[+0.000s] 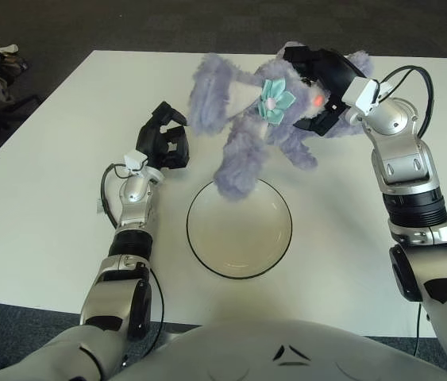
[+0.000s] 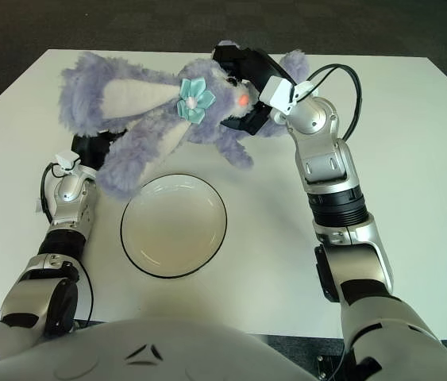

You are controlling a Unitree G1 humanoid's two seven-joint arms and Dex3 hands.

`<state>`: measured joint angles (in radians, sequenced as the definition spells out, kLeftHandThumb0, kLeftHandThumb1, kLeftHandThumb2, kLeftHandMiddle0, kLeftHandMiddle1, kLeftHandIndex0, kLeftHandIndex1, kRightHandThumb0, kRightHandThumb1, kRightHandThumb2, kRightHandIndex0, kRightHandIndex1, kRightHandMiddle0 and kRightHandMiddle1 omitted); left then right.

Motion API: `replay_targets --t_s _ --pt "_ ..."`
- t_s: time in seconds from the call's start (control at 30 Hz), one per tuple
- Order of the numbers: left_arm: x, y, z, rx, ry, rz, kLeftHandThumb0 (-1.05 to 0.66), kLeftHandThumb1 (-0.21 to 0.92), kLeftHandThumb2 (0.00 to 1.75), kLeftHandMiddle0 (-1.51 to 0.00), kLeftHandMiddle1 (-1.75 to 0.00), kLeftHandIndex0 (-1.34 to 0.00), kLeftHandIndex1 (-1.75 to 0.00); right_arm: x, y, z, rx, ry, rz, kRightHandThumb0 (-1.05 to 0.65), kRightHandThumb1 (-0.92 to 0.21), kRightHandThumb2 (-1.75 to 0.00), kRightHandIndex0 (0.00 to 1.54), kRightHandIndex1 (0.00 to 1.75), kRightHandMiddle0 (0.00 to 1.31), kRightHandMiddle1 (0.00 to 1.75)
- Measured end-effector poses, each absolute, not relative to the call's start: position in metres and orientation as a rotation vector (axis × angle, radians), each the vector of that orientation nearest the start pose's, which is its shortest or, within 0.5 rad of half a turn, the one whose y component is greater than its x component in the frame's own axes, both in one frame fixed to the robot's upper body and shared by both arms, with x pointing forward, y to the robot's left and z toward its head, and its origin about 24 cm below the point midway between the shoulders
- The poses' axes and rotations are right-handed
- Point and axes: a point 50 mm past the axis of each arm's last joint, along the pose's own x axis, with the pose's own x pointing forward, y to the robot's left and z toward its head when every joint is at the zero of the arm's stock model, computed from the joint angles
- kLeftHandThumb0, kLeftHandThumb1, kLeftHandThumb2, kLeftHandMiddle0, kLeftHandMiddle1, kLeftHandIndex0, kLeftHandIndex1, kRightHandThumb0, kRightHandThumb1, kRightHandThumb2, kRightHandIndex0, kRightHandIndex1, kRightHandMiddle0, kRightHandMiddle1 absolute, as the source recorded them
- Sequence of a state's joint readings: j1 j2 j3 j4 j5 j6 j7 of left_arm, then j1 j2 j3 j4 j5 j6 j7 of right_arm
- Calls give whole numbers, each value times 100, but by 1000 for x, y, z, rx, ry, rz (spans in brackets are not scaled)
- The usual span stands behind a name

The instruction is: Put the doll into the plate.

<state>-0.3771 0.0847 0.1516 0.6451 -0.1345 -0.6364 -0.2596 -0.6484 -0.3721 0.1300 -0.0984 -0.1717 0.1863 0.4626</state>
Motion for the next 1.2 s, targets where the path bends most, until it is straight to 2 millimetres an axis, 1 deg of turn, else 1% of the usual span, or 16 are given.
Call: replay_targets --t_s 0.4,0.73,1.2 --pt "312 172 58 -21 -360 -115 -43 46 114 -111 -175 -50 -175 319 -112 220 -681 -419 569 59 -6 -163 83 175 111 175" --pt "313 172 56 -21 -349 -112 -43 47 113 -110 -175 -49 -175 312 -102 223 -674 -436 593 59 -6 -163 83 175 112 175" --pt "317 171 55 -25 -339 -108 -44 45 115 -114 -175 -51 -175 305 -91 216 -670 -449 650 58 -8 -161 81 175 109 175"
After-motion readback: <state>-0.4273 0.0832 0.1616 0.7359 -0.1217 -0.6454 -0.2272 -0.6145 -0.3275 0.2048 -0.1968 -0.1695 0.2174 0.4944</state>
